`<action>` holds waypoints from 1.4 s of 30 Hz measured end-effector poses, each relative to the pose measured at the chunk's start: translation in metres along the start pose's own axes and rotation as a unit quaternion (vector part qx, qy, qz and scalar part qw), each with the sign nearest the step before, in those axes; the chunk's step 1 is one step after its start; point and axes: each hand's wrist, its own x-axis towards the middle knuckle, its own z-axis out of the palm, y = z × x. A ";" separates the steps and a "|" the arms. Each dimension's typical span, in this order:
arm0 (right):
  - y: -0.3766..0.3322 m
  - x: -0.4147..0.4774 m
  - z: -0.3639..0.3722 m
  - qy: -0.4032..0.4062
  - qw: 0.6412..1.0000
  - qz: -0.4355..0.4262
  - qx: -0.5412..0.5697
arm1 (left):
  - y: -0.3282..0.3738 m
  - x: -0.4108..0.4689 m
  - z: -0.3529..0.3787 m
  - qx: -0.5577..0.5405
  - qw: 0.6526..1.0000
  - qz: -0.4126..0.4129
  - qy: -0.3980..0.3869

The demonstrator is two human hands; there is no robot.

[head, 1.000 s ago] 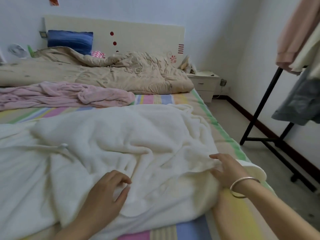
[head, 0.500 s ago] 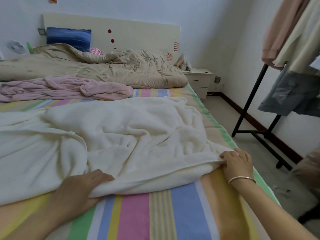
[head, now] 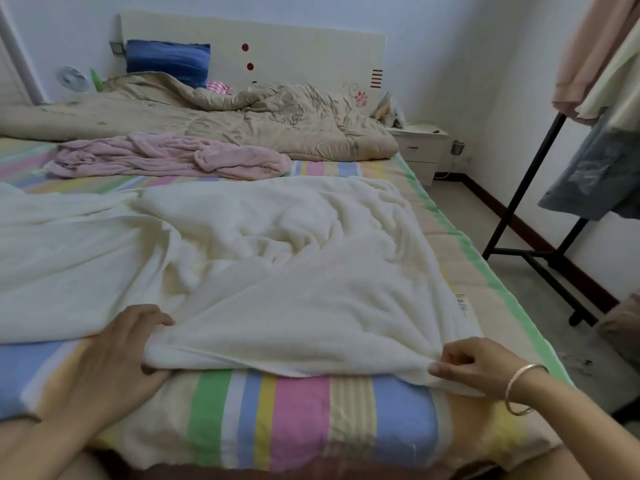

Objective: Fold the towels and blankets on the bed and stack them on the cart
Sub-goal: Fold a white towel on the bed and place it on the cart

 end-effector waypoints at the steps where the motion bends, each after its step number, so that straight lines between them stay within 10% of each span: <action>1: 0.001 -0.006 -0.003 -0.019 1.000 0.010 0.023 | 0.002 -0.007 -0.002 -0.019 0.999 -0.026 0.017; 7: -0.008 -0.013 -0.011 -0.048 0.974 0.140 0.172 | -0.009 -0.019 -0.006 -0.047 0.997 -0.019 -0.062; 13: 0.023 0.011 -0.011 0.260 0.947 0.170 0.079 | 0.003 0.008 -0.014 0.029 0.998 -0.001 -0.049; 29: 0.034 0.012 0.011 0.152 0.960 0.207 0.112 | 0.087 0.022 0.042 0.056 0.987 0.095 -0.113; 34: 0.069 -0.023 -0.004 0.343 0.873 0.281 0.205 | 0.088 0.020 0.050 0.072 0.988 0.094 -0.094; 42: 0.080 -0.046 0.020 0.253 0.842 0.342 0.332 | 0.116 0.021 0.058 0.044 0.985 0.141 -0.090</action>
